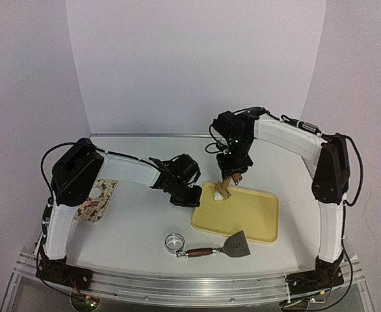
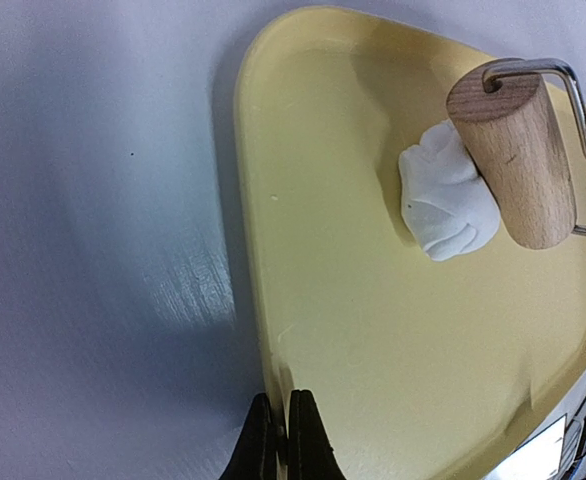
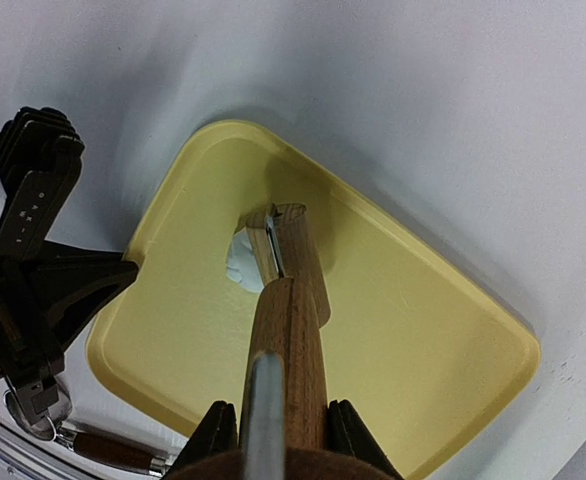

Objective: Roll out the dumpling wrappers from the dough

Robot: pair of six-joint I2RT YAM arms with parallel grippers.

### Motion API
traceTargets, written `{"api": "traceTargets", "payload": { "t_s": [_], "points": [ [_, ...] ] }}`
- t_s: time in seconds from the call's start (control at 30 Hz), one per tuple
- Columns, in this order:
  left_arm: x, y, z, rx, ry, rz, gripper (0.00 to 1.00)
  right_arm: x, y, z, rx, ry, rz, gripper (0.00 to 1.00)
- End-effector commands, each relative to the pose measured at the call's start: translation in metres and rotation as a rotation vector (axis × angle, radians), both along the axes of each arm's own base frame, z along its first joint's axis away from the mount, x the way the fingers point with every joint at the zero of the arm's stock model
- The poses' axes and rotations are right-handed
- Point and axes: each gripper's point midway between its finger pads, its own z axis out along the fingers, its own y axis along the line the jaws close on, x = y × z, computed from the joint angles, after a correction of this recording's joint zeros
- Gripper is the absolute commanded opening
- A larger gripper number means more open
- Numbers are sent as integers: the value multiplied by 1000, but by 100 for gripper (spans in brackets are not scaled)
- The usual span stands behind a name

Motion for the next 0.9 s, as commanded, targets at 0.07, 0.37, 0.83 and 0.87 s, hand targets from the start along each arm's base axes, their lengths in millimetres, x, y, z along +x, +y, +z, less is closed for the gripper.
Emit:
{"api": "traceTargets", "payload": {
  "t_s": [0.07, 0.37, 0.83, 0.87],
  "points": [
    [-5, -6, 14, -29, 5, -21, 0, -3, 18, -13, 53, 37, 46, 0],
    [-6, -6, 14, -31, 6, -25, 0, -12, 22, -36, 24, 78, 68, 0],
    [-9, -3, 13, -37, 12, -21, 0, -29, 45, -62, 28, 125, 112, 0],
    [-9, -3, 13, -38, 11, -21, 0, -29, 47, -65, 24, 128, 111, 0]
  ]
}}
